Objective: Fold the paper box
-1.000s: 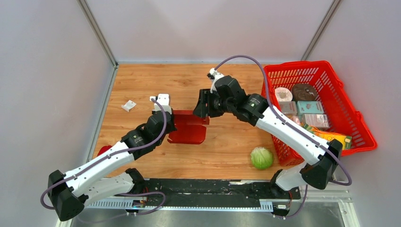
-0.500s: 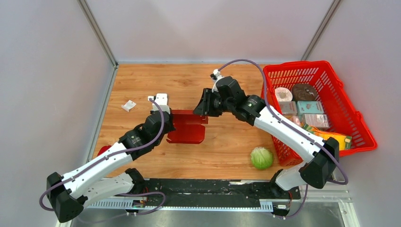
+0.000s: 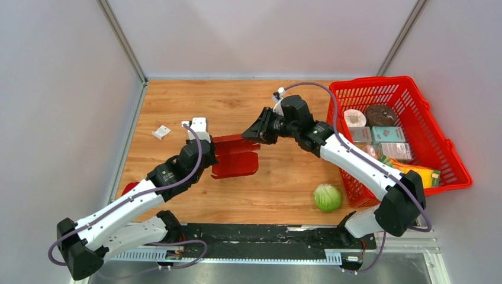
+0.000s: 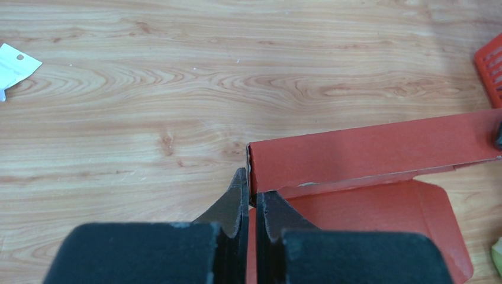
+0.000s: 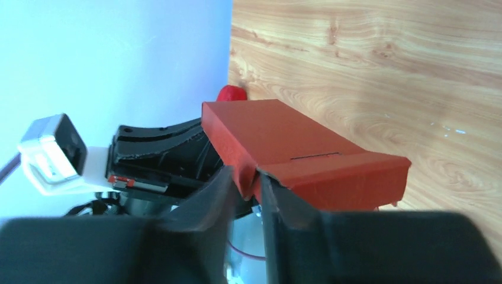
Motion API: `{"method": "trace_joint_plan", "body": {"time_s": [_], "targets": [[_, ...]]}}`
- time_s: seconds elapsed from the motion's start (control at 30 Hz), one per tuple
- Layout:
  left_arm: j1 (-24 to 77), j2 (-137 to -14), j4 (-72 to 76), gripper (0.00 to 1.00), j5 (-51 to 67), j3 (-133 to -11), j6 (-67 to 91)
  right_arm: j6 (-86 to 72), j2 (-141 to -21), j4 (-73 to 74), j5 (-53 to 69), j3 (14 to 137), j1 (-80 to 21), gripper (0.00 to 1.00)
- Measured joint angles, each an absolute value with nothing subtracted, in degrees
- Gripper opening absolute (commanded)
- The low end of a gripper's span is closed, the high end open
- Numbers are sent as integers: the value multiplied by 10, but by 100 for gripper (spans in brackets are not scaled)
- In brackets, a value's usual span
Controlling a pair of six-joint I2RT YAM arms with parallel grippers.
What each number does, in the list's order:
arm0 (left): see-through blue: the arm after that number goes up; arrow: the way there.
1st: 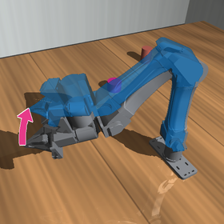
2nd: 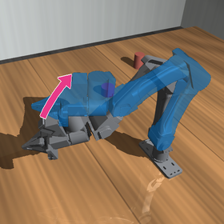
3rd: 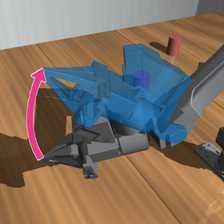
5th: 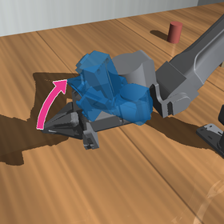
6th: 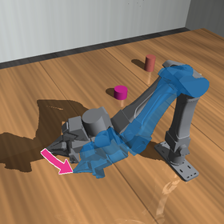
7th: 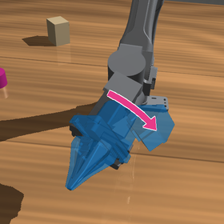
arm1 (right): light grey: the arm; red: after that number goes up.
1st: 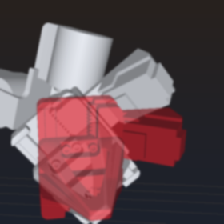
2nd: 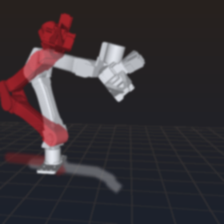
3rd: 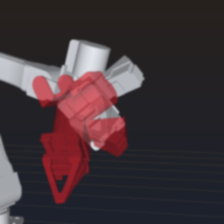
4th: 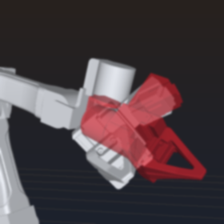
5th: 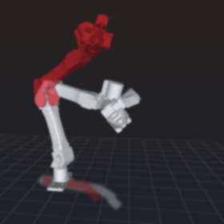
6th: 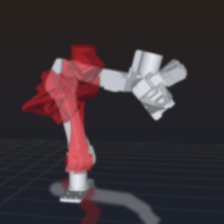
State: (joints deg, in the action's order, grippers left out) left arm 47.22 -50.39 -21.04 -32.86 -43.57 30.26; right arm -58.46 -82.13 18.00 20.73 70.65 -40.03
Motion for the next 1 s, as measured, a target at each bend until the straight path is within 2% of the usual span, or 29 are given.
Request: {"method": "trace_joint_plan", "body": {"time_s": [0.03,0.1,0.17,0.37,0.5,0.6,0.77,1.0], "targets": [[472,-501,-212,0,-331,-436,308,-585,-821,177,214,707,-397,64],[472,-496,-220,0,-335,-436,317,-579,-816,175,226,706,-390,79],[472,-495,-237,0,-341,-436,325,-553,-802,180,241,707,-385,84],[473,-493,-276,0,-365,-452,361,-408,-723,262,255,703,-382,82],[473,-477,-284,0,-382,-461,379,-344,-655,285,246,653,-382,68],[473,-471,-293,0,-389,-466,386,-325,-631,287,240,613,-387,66],[473,-471,-314,0,-390,-479,393,-314,-631,278,215,572,-404,66],[473,-471,-325,0,-368,-484,407,-290,-684,241,183,592,-453,66]]}}
